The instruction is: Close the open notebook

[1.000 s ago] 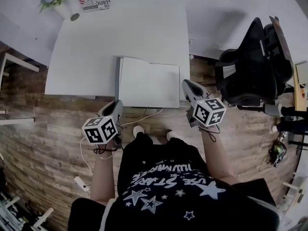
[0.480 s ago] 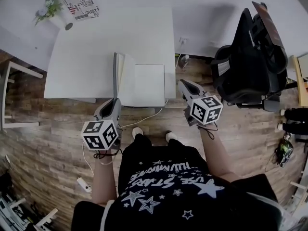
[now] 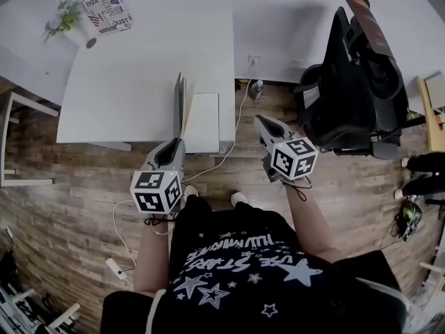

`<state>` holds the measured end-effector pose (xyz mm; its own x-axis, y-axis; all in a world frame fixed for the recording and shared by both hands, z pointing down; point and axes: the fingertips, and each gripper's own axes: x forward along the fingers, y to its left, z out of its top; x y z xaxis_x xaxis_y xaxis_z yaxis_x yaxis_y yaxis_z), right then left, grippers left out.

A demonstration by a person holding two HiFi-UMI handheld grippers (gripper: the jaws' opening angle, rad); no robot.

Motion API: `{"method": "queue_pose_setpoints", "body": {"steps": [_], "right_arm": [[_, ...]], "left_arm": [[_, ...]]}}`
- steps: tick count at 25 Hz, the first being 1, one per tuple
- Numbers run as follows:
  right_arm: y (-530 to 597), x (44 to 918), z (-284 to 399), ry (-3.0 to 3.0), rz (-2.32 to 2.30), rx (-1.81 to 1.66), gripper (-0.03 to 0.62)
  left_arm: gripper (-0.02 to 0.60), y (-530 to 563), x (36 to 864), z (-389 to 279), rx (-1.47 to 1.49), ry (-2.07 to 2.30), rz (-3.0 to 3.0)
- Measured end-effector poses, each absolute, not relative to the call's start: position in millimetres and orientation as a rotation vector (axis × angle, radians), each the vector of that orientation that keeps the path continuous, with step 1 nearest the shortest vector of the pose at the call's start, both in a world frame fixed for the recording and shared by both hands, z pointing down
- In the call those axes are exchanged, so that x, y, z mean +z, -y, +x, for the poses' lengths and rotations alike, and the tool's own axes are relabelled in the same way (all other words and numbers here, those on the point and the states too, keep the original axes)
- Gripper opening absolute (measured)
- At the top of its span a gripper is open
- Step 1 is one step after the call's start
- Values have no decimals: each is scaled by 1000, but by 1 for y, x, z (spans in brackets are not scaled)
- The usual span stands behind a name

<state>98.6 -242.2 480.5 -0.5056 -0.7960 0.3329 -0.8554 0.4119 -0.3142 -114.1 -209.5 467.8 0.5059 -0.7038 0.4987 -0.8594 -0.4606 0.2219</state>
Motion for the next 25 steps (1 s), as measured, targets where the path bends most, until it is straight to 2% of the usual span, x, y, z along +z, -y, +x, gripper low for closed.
{"method": "queue_pose_setpoints", "body": {"steps": [10,25], "right_arm": [[221,482,138,2487,1482,666,3],[189,504,181,2470,1415,693,3]], "left_arm": [[49,202,504,-55,566,1232,2341],[58,199,567,-17,836,1317,2302]]}}
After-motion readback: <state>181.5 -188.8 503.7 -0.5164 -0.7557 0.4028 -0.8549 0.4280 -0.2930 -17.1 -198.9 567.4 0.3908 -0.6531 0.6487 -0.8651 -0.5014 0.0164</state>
